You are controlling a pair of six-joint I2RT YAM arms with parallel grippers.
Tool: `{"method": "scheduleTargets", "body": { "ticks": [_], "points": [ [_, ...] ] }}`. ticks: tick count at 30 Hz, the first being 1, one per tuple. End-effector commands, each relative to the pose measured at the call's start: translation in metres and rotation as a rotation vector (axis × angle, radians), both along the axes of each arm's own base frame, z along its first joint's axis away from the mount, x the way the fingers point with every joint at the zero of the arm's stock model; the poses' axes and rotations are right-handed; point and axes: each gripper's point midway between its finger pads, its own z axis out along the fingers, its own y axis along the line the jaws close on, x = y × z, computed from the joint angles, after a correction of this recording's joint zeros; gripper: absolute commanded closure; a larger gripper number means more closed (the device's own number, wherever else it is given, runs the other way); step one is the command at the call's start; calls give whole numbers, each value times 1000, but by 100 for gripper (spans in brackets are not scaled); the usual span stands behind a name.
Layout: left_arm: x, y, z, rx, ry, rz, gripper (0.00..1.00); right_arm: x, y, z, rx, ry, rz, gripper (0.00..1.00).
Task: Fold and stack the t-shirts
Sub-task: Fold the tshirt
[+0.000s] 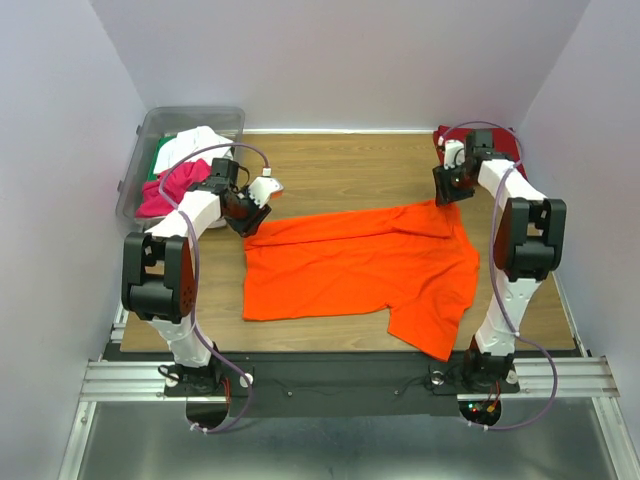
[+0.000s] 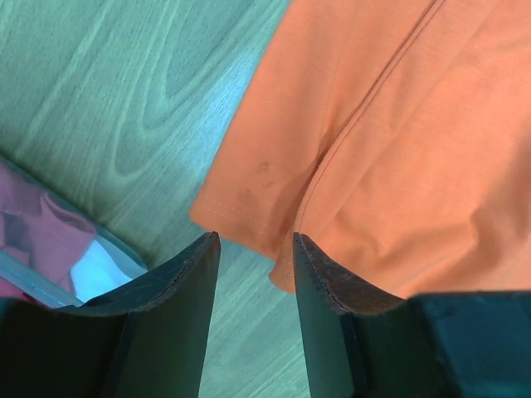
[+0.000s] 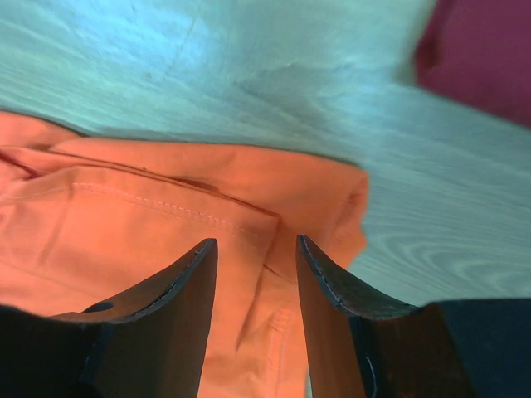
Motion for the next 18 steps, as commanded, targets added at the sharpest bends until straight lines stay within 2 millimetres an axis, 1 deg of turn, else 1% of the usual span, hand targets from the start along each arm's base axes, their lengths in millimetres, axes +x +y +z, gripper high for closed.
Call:
{"method": "scheduleTargets", "body": {
  "ticks": [1, 3, 5, 9, 11, 15, 16, 18],
  "points": [
    [8, -6, 14, -30, -21, -2, 48, 1, 9, -3, 48, 23, 4, 52],
    [8, -6, 13, -30, -22, 0, 48, 0, 8, -11, 49, 39, 2, 53],
    [7, -6, 10, -29, -15, 1, 48, -2, 9, -14, 49, 48, 7, 55],
    [7, -7, 10, -33, -15, 6, 48, -3, 9, -22, 53, 65, 5, 60],
    [9, -7, 12, -38, -20, 9, 48, -3, 9, -25, 55, 73, 4, 65],
    [12, -7, 16, -38, -26, 14, 48, -3, 10, -20, 61, 63, 7, 90],
    [14, -8, 19, -39, -33, 14, 48, -4, 11, -16, 62, 56, 12, 99],
    [15, -7, 21, -42, -37, 20, 48, -9, 12, -1, 60, 32, 30, 99]
  ]
}}
